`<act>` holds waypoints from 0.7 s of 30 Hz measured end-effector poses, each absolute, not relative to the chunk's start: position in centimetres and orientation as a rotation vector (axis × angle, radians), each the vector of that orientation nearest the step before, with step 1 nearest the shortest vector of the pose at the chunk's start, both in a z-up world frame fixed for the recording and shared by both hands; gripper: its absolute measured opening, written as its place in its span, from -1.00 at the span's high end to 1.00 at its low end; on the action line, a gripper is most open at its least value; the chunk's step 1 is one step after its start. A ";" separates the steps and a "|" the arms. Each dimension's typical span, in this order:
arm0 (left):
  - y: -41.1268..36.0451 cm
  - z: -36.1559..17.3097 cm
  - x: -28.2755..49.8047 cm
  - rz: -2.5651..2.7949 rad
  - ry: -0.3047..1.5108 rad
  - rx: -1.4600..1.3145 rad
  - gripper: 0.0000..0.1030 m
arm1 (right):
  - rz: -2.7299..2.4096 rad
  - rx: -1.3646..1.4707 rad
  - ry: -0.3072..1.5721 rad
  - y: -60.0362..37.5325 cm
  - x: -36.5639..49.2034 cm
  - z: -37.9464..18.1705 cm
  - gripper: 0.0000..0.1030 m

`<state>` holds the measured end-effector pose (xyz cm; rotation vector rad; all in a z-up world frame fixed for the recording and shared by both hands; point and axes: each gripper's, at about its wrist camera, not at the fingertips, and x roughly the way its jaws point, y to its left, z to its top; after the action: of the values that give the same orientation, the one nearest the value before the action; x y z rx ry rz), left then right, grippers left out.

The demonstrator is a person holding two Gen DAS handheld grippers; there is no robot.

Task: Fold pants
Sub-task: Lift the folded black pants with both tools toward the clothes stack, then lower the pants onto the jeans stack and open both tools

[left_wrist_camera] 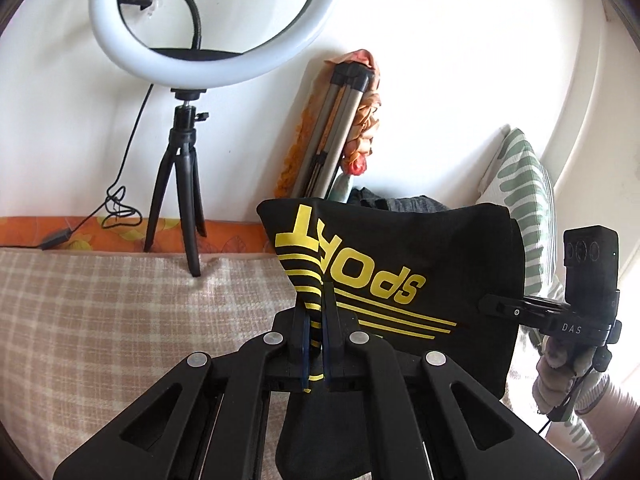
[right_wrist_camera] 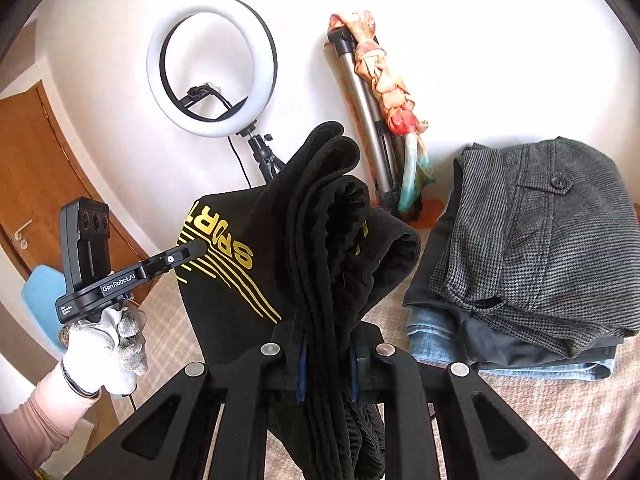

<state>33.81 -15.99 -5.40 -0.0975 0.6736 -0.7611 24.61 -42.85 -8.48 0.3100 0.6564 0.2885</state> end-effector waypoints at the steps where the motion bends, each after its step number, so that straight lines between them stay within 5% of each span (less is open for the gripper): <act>1: -16.7 -4.6 33.7 -0.767 0.655 -0.080 0.95 | 0.282 0.309 0.640 -43.4 24.2 -7.8 0.75; 21: -32.2 4.3 35.9 -0.916 0.489 0.029 0.95 | 0.082 0.296 0.474 -56.7 23.4 1.7 0.75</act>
<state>35.90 -32.19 4.34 0.0290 0.4890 -0.9162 23.37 -56.69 1.66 0.2955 0.4737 0.0824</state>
